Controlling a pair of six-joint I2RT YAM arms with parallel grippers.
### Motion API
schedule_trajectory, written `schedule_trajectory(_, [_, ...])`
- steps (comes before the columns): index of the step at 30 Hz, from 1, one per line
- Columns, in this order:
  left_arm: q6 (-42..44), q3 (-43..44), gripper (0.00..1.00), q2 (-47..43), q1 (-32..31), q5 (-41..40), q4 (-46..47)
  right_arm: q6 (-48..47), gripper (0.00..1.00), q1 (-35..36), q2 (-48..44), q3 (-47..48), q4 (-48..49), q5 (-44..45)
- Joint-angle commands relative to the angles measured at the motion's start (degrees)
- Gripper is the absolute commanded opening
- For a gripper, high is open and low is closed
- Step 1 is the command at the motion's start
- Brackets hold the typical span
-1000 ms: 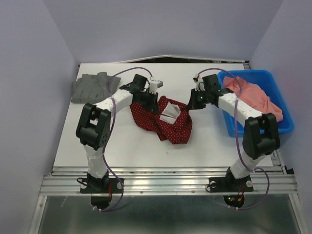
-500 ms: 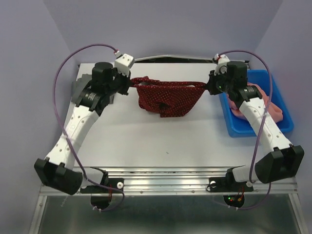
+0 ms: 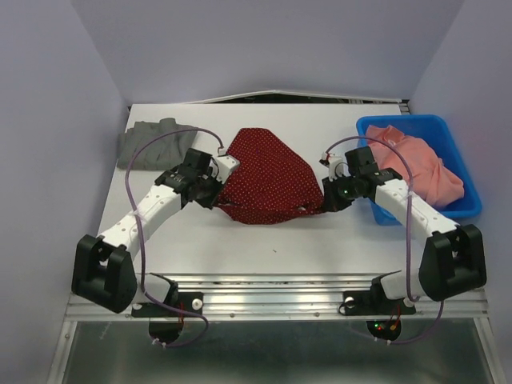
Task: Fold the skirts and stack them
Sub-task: Flatten the skirt out
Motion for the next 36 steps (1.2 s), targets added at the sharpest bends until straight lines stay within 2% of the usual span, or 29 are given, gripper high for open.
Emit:
schedule_trajectory(1, [2.84, 1.42, 0.0, 2.27, -0.41, -4.84, -2.99, -6.24, 0.2, 0.35, 1.69, 3.04, -4.46, 6.61])
schedule_trajectory(2, [2.75, 1.6, 0.0, 2.97, -0.42, -4.58, -2.82, -7.21, 0.37, 0.88, 2.13, 3.4, -5.43, 6.96])
schedule_trajectory(4, [2.49, 2.39, 0.0, 4.02, -0.5, -3.96, -2.9, -9.15, 0.58, 0.88, 3.28, 4.8, -8.07, 6.97])
schedule_trajectory(7, [2.31, 3.53, 0.0, 4.64, -0.5, -3.26, -3.17, -10.91, 0.68, 0.88, 2.84, 6.73, -9.65, 4.87])
schedule_trajectory(13, [2.31, 4.24, 0.0, 4.91, -0.59, -2.73, -3.52, -7.06, 0.61, 6.06, 2.49, 11.22, -8.7, 5.12])
schedule_trajectory(16, [2.13, 4.33, 0.0, 5.0, -0.59, -2.38, -3.87, -6.08, 0.58, 7.2, 3.71, 13.24, -8.26, 1.26])
schedule_trajectory(18, [2.04, 4.15, 0.0, 5.08, -0.59, -2.38, -3.78, -6.87, 0.57, 9.66, 5.21, 12.63, -7.55, 1.95])
schedule_trajectory(27, [1.43, 4.41, 0.0, 5.96, -0.59, -1.67, -4.22, -6.44, 0.56, 21.35, 7.58, 6.83, 2.99, 13.98])
schedule_trajectory(36, [1.52, 5.47, 0.0, 6.58, -0.59, -1.85, -4.49, -5.73, 0.49, 23.91, 10.04, 2.7, 8.44, 22.16])
